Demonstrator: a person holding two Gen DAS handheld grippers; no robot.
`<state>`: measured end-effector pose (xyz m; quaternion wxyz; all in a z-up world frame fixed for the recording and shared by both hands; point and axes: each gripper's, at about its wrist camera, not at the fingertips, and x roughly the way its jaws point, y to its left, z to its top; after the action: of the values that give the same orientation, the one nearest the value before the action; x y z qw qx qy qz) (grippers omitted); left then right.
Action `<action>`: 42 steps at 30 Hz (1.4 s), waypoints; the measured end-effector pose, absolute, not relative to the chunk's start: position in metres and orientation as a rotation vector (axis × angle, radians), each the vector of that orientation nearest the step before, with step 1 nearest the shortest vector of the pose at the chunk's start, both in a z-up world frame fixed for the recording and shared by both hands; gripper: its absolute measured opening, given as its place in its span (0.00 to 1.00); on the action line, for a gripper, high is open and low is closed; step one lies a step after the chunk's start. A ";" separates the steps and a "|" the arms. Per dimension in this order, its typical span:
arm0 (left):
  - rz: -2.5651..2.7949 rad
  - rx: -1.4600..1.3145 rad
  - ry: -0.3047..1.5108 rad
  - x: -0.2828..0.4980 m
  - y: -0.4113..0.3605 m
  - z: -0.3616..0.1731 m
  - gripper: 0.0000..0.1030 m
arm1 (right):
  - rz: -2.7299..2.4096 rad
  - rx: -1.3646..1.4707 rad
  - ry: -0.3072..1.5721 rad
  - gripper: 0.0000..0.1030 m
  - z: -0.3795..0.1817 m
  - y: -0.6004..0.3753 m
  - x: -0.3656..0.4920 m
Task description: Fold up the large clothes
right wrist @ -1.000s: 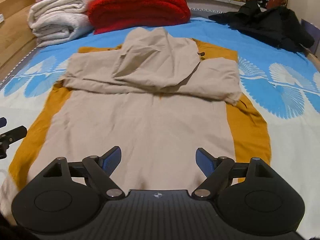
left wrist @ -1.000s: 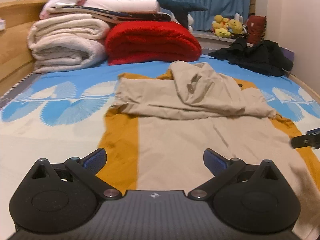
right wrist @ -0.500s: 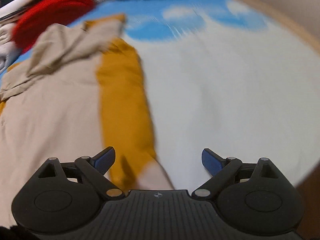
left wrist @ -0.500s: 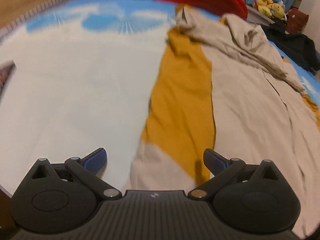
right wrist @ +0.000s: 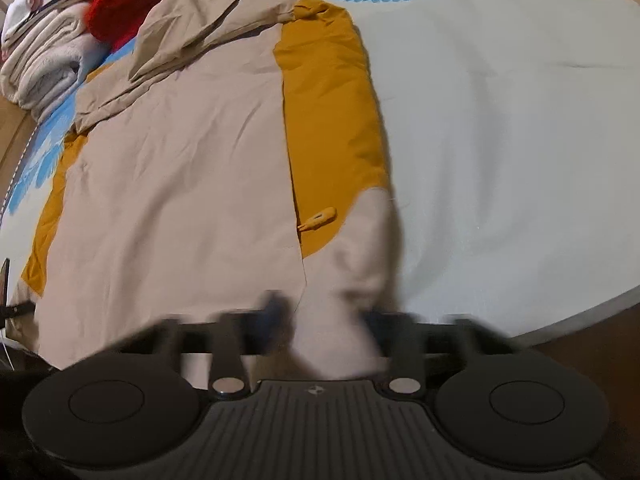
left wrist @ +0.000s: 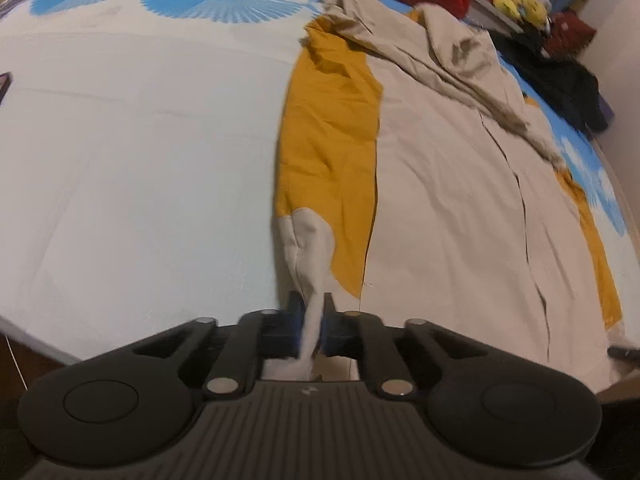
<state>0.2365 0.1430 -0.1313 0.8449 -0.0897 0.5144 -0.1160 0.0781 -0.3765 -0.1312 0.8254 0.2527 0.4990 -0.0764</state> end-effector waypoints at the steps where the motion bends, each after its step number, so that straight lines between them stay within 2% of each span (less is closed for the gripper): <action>1: -0.241 -0.200 1.064 0.231 0.144 -0.126 0.05 | -0.165 0.556 1.040 0.08 -0.131 -0.379 0.077; 10: -0.344 -0.268 0.878 0.172 0.138 -0.056 0.02 | -0.112 0.615 0.731 0.03 -0.064 -0.382 0.035; 20: -0.446 -0.322 0.836 0.077 0.153 -0.013 0.02 | -0.095 0.649 0.594 0.03 -0.010 -0.383 -0.043; 25: -0.456 -0.356 0.801 0.067 0.159 0.008 0.02 | -0.106 0.671 0.542 0.03 0.015 -0.385 -0.075; 30: -0.464 -0.383 0.812 0.097 0.153 0.016 0.02 | -0.127 0.663 0.552 0.02 0.026 -0.387 -0.055; 34: -0.464 -0.377 0.811 0.145 0.150 0.026 0.02 | -0.131 0.643 0.588 0.02 0.038 -0.396 -0.007; 42: -0.384 -0.397 0.810 0.317 0.126 0.049 0.02 | -0.134 0.588 0.660 0.02 0.076 -0.433 0.177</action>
<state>0.3174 0.1255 0.0485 0.8822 -0.1906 0.3890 -0.1846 0.1775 -0.4334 0.0758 0.9017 0.2843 0.3191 -0.0648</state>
